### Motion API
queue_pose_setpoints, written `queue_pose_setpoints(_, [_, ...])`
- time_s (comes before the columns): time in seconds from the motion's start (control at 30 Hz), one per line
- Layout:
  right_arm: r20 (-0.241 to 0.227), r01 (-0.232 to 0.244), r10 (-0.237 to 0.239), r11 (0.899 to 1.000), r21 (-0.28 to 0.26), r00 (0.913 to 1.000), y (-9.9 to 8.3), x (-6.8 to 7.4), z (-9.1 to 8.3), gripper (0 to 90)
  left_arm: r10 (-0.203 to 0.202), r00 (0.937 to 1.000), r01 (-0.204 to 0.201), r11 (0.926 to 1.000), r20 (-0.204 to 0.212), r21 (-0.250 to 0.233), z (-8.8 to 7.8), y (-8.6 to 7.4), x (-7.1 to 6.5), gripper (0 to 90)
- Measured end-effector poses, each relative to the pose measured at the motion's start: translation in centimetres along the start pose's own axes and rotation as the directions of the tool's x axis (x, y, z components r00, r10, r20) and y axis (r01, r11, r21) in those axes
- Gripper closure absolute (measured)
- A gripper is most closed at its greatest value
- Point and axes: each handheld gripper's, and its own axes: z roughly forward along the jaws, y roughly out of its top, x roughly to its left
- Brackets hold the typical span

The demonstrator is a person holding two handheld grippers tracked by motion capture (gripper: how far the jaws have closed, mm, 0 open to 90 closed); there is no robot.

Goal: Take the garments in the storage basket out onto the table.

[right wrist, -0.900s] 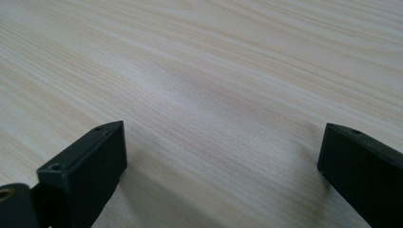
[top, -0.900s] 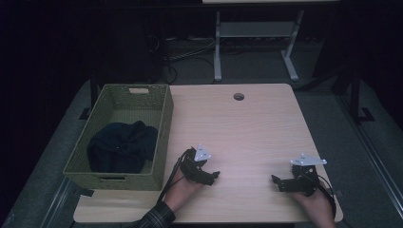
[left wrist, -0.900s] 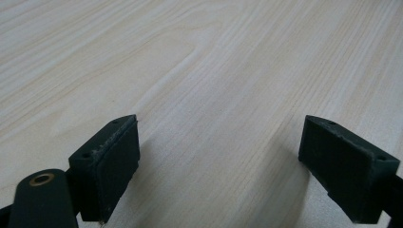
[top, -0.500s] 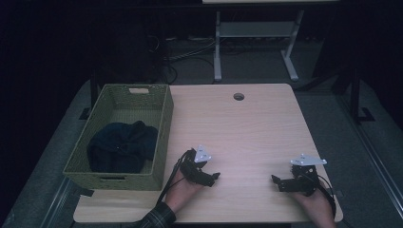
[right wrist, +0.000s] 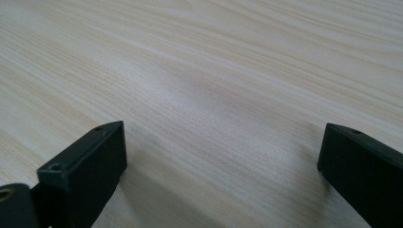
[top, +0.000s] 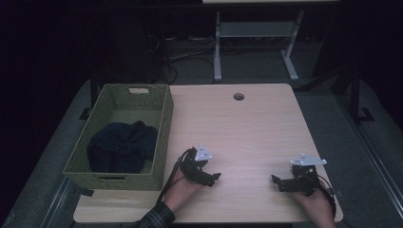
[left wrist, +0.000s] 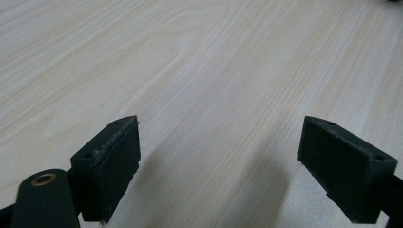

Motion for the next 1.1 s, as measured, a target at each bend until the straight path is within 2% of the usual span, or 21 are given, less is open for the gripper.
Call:
queue_pose_setpoints(0.2, [-0.001, -0.003, 0.003, 1.0, 0.001, 1.0, 0.0, 0.0, 0.0, 2.0, -0.014, 0.9998, 0.014, 0.9998, 0.012, -0.012, -0.9, 0.3, 0.3, 13.7])
queue_pose_setpoints(0.63, [0.0, 0.001, -0.001, 1.0, 0.0, 1.0, 0.0, 0.0, 0.0, 2.0, -0.024, 0.9997, 0.024, 0.9984, -0.006, -0.052, -3.1, 1.1, 1.1, 13.8])
queue_pose_setpoints(1.1, [0.0, 0.002, -0.002, 1.0, -0.001, 1.0, 0.0, 0.0, 0.0, 2.0, -0.018, 0.9996, 0.017, 0.9983, -0.02, -0.055, -4.6, 2.3, 1.7, 13.8])
